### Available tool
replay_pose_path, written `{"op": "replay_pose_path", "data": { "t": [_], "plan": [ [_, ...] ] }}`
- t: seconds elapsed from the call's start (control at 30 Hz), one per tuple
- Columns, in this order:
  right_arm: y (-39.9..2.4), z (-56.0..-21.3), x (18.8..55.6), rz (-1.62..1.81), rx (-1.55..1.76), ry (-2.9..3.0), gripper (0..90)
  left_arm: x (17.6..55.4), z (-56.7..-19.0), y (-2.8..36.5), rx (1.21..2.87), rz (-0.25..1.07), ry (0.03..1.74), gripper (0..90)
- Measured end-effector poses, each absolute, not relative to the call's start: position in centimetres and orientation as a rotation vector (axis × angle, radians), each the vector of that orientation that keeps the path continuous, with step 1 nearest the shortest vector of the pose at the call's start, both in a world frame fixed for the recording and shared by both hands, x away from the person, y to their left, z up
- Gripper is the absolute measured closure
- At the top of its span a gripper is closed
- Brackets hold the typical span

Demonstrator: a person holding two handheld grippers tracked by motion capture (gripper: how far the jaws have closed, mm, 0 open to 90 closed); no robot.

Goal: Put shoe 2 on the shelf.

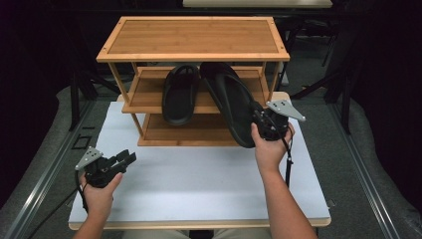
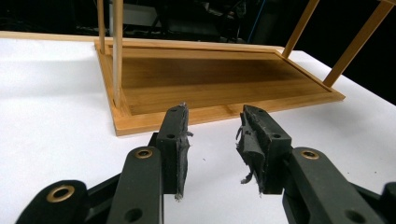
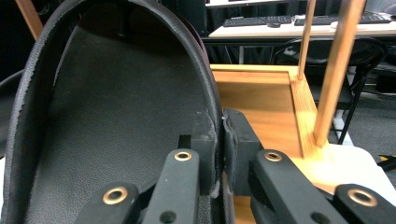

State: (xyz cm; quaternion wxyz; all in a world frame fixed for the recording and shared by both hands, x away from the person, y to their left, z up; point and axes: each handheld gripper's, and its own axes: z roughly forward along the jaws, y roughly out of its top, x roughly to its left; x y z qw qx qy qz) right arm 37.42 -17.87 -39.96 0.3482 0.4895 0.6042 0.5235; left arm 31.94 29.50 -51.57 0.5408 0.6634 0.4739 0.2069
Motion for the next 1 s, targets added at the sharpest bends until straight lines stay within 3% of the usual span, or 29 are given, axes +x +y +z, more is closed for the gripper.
{"op": "replay_pose_path", "data": {
  "t": [0.33, 1.0],
  "plan": [
    [-17.0, -39.1, 39.6, 1.368, 1.3, 1.518, 83.2, 32.1, -51.7, 29.4, 1.581, 0.49, 1.124, 61.6],
    [-15.7, -39.6, 40.6, 1.242, 1.335, 1.52, 81.2, 32.2, -51.8, 29.3, 1.588, 0.486, 1.122, 61.6]
  ]
}}
